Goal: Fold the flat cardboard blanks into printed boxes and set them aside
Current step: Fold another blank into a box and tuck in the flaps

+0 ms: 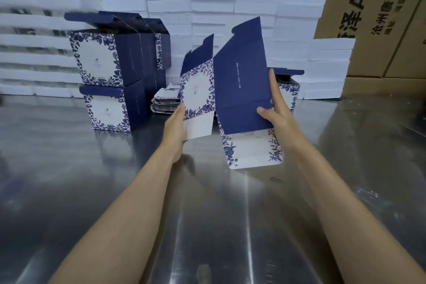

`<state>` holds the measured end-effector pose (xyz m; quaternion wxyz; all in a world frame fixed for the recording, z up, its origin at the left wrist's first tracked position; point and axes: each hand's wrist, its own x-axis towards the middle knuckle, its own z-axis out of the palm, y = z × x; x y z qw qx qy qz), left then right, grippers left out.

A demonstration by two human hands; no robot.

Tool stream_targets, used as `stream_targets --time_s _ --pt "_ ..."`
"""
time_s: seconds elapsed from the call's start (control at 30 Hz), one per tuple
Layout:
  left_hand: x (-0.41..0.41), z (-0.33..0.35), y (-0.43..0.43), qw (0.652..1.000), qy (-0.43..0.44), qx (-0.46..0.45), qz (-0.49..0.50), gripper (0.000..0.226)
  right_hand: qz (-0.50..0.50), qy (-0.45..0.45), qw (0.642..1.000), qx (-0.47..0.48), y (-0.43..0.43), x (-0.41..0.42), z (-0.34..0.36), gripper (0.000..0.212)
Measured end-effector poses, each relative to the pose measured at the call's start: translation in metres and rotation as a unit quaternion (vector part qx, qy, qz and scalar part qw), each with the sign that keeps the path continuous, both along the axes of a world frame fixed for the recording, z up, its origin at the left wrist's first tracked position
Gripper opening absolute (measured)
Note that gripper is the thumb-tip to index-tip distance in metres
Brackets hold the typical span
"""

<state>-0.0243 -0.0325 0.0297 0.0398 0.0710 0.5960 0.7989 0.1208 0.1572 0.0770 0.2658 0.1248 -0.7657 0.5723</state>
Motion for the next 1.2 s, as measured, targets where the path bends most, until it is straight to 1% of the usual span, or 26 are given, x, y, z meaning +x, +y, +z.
stream_targets --time_s 0.07,0.13,0.23,0.3,0.33,0.37,0.43,0.53,0.57,0.63,0.67,0.77,0.8,0.83,0.9,0.93,0.97,1.03,1.07,1.1,1.13,1.17,1.2 --pt "0.002 -0.003 0.001 0.999 -0.020 -0.008 -0.025 0.034 0.016 -0.017 1.000 -0.015 0.001 0.000 0.002 0.070" --pt "0.005 -0.007 0.004 0.999 -0.023 -0.021 -0.042 0.037 0.014 -0.035 0.999 -0.010 0.003 0.000 0.003 0.072" --pt "0.010 -0.006 0.004 0.998 -0.013 -0.041 -0.045 0.047 -0.035 -0.054 0.997 0.031 0.004 0.000 0.003 0.078" --pt "0.014 -0.004 0.002 0.997 -0.018 -0.067 -0.028 0.060 -0.082 -0.057 0.994 0.053 0.007 -0.002 0.003 0.080" --pt "0.015 -0.005 0.001 0.997 -0.014 -0.078 -0.011 0.062 -0.097 -0.056 0.992 0.057 0.008 -0.003 0.002 0.080" --pt "0.015 -0.007 0.000 0.997 -0.001 -0.080 0.003 0.059 -0.107 -0.055 0.991 0.058 0.010 -0.005 -0.001 0.079" --pt "0.013 -0.011 -0.001 0.997 0.027 -0.072 0.016 0.052 -0.127 -0.055 0.989 0.052 0.010 -0.007 -0.006 0.071" --pt "0.012 -0.010 -0.001 0.995 0.056 -0.083 0.014 0.056 -0.169 -0.071 0.982 0.042 0.011 -0.010 -0.009 0.052" --pt "0.012 -0.009 0.000 0.993 0.058 -0.102 0.006 0.054 -0.185 -0.079 0.979 0.039 0.012 -0.011 -0.010 0.048" --pt "0.013 -0.008 0.003 0.990 0.055 -0.129 -0.021 0.038 -0.201 -0.084 0.974 0.052 0.011 -0.014 -0.013 0.042" --pt "0.016 -0.006 0.006 0.989 0.047 -0.135 -0.036 0.033 -0.200 -0.083 0.974 0.065 0.009 -0.016 -0.015 0.039" --pt "0.021 -0.002 0.010 0.983 0.029 -0.158 -0.089 0.050 -0.171 -0.079 0.980 0.062 -0.004 -0.021 -0.021 0.040" --pt "0.022 -0.002 0.011 0.981 0.029 -0.155 -0.109 0.053 -0.165 -0.077 0.980 0.073 -0.009 -0.023 -0.024 0.043" --pt "0.021 -0.003 0.011 0.981 0.028 -0.152 -0.114 0.050 -0.159 -0.078 0.978 0.107 -0.013 -0.025 -0.028 0.045" --pt "0.019 -0.006 0.011 0.986 0.004 -0.146 -0.084 0.030 -0.137 -0.112 0.959 0.221 -0.022 -0.031 -0.041 0.051" --pt "0.020 -0.005 0.008 0.987 -0.018 -0.138 -0.083 0.025 -0.126 -0.150 0.939 0.284 -0.026 -0.033 -0.050 0.054" --pt "0.021 -0.003 0.003 0.987 -0.037 -0.126 -0.096 0.028 -0.116 -0.191 0.912 0.345 -0.028 -0.036 -0.059 0.057" --pt "0.017 -0.001 -0.006 0.990 -0.085 -0.032 -0.112 0.052 -0.103 -0.256 0.853 0.443 -0.028 -0.041 -0.072 0.061" --pt "0.013 0.001 -0.010 0.989 -0.112 0.025 -0.096 0.058 -0.101 -0.269 0.835 0.470 -0.028 -0.043 -0.075 0.061" --pt "0.008 0.003 -0.014 0.990 -0.116 0.058 -0.055 0.056 -0.098 -0.275 0.825 0.483 -0.028 -0.045 -0.075 0.059" --pt "0.004 0.004 -0.015 0.996 -0.083 0.042 0.002 0.047 -0.095 -0.277 0.821 0.490 -0.028 -0.047 -0.075 0.056" --pt "0.003 0.006 -0.016 0.998 -0.010 -0.035 0.051 0.036 -0.090 -0.279 0.818 0.495 -0.028 -0.048 -0.075 0.054" --pt "0.005 0.008 -0.014 0.983 0.085 -0.143 0.076 0.027 -0.085 -0.282 0.815 0.500 -0.028 -0.049 -0.074 0.052"
